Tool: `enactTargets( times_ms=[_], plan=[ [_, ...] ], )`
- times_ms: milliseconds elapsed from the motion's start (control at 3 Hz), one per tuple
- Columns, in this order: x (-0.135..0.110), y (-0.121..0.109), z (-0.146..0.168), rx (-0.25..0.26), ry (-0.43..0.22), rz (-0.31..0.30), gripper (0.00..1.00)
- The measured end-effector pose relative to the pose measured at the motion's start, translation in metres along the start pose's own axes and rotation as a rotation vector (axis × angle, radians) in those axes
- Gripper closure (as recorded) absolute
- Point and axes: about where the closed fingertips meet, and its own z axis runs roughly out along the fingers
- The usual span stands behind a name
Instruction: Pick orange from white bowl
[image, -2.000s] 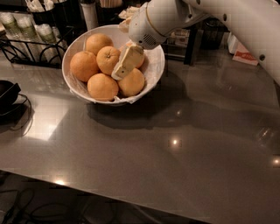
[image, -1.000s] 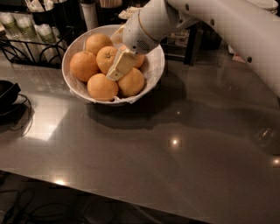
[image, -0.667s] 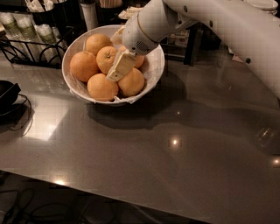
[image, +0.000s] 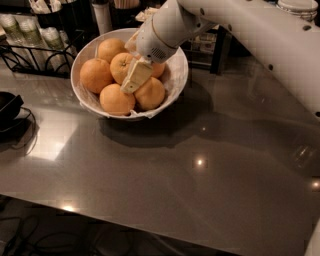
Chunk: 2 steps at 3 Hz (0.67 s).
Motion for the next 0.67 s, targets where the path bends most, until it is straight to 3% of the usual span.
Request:
enactTargets(
  times_ms=[667],
  plan=[
    [0.0107,-0.0098,0.0059,0.004,0.024,0.01,0.67]
  ],
)
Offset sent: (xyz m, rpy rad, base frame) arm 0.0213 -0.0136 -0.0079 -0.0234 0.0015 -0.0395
